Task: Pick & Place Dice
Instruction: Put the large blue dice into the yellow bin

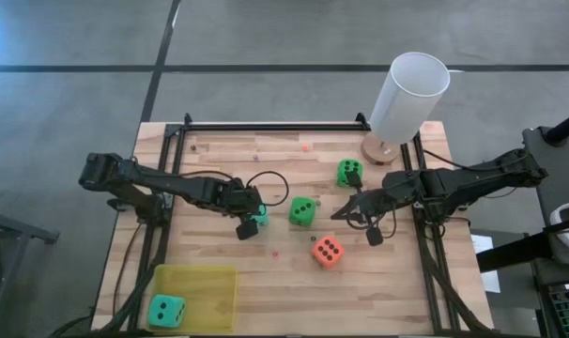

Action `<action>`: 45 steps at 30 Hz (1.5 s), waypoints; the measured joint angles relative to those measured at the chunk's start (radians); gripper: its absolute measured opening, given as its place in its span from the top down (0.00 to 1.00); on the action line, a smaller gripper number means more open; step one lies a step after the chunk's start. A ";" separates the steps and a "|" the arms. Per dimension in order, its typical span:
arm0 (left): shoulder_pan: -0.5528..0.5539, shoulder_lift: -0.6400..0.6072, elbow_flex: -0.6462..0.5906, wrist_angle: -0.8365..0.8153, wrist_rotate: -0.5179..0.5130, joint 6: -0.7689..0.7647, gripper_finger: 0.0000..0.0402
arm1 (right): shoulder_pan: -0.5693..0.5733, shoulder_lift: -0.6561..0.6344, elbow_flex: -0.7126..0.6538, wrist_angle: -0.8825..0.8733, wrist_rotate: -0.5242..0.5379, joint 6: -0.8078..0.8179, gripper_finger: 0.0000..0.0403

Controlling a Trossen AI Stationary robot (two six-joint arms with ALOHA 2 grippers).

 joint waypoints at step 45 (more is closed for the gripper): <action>0.003 0.001 0.118 -0.132 -0.060 0.030 0.00 | 0.000 0.000 0.000 0.000 0.000 0.000 0.98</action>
